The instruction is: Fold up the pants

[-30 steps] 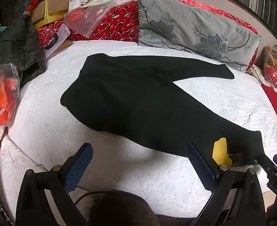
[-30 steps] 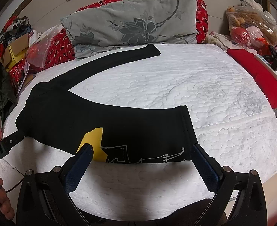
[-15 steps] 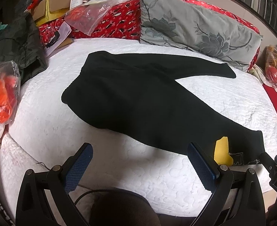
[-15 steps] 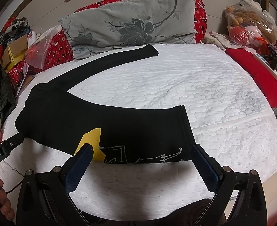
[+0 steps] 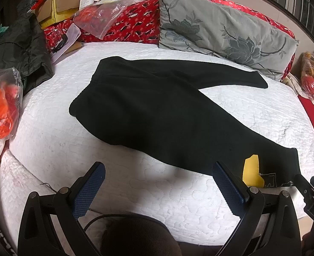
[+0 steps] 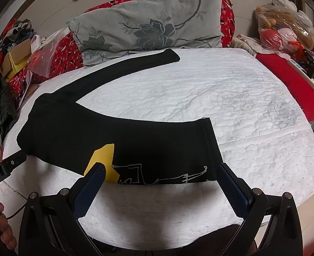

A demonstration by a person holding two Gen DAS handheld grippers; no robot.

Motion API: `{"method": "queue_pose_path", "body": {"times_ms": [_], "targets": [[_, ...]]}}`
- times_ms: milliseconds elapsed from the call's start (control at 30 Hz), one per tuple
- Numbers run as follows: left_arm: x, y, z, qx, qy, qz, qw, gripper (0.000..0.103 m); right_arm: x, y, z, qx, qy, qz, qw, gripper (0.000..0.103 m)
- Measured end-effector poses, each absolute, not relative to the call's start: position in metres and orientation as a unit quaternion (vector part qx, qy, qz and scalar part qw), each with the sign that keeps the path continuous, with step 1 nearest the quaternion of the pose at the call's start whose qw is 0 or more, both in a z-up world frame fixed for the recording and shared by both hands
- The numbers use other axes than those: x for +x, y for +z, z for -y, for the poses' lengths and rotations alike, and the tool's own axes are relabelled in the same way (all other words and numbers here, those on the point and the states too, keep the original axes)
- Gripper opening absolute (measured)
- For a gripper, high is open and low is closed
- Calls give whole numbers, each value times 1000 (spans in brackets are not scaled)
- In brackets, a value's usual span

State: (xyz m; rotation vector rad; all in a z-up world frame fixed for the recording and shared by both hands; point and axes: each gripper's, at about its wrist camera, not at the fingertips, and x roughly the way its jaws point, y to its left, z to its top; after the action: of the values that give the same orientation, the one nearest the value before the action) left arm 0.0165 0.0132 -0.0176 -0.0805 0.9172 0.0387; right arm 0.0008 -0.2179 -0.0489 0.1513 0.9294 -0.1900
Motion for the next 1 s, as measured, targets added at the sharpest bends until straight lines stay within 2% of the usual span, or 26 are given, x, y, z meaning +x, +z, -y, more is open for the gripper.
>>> {"method": "queue_pose_path", "body": {"times_ms": [1000], "targets": [[11, -19, -8, -34, 12, -445, 895, 102, 0, -51, 215, 71, -88, -449, 886, 103]]}}
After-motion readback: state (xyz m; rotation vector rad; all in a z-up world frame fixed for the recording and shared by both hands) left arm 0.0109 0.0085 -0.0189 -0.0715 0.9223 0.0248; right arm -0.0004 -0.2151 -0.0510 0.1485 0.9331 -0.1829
